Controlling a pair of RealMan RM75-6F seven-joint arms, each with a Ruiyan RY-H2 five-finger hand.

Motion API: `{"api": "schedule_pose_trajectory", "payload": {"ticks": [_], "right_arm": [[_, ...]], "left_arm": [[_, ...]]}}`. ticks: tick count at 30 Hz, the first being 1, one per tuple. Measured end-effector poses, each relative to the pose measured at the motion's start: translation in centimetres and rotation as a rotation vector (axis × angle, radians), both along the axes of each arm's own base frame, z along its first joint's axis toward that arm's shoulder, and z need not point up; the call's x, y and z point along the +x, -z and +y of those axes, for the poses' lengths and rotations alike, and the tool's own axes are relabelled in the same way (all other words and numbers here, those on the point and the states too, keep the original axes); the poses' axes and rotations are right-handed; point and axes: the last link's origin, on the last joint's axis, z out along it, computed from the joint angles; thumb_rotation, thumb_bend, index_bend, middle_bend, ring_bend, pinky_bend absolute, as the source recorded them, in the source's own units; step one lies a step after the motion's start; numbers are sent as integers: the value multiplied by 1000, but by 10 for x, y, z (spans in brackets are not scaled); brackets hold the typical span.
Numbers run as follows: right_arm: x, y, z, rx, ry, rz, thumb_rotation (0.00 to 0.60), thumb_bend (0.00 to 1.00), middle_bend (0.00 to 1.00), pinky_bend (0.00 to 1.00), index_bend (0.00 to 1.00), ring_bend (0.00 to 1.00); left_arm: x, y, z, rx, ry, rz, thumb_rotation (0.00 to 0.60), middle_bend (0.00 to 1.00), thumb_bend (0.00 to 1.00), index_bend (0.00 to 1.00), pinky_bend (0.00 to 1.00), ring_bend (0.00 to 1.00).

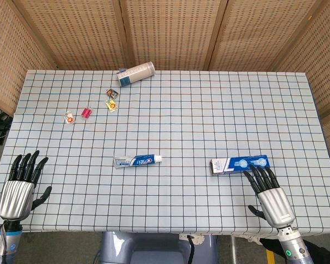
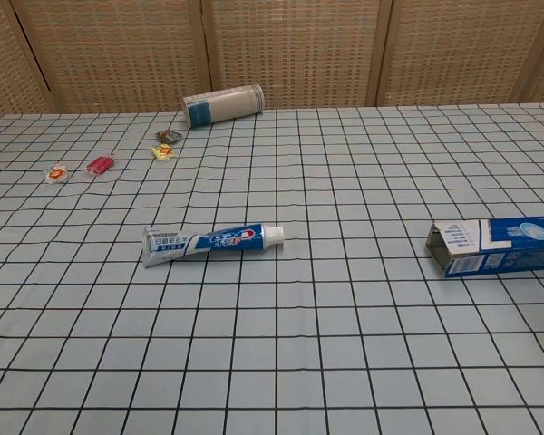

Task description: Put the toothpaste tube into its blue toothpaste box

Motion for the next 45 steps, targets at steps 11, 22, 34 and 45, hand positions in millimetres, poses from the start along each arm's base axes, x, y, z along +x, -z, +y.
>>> {"api": "schedule_pose_trajectory", "payload": {"ticks": [11,22,34,45], "right_arm": [[0,2,2,12,9,6,600,161,0,0,103,0],[1,3,2,19,11,9,600,161,0,0,104,0],[0,2,2,22,19,0,600,161,0,0,104,0],[-4,3,-1,26,40,-3,600,161,0,0,110,0]], "left_arm": [[0,1,-1,-9,-1,0,600,0,279,107,0,0],[-1,1,0,-21,-14,1,600,0,280,107,0,0],[3,4,0,-41,-18,-10,600,0,281,134,0,0],[33,8,28,-113,-16,-24,600,0,279,249,11,3]]}}
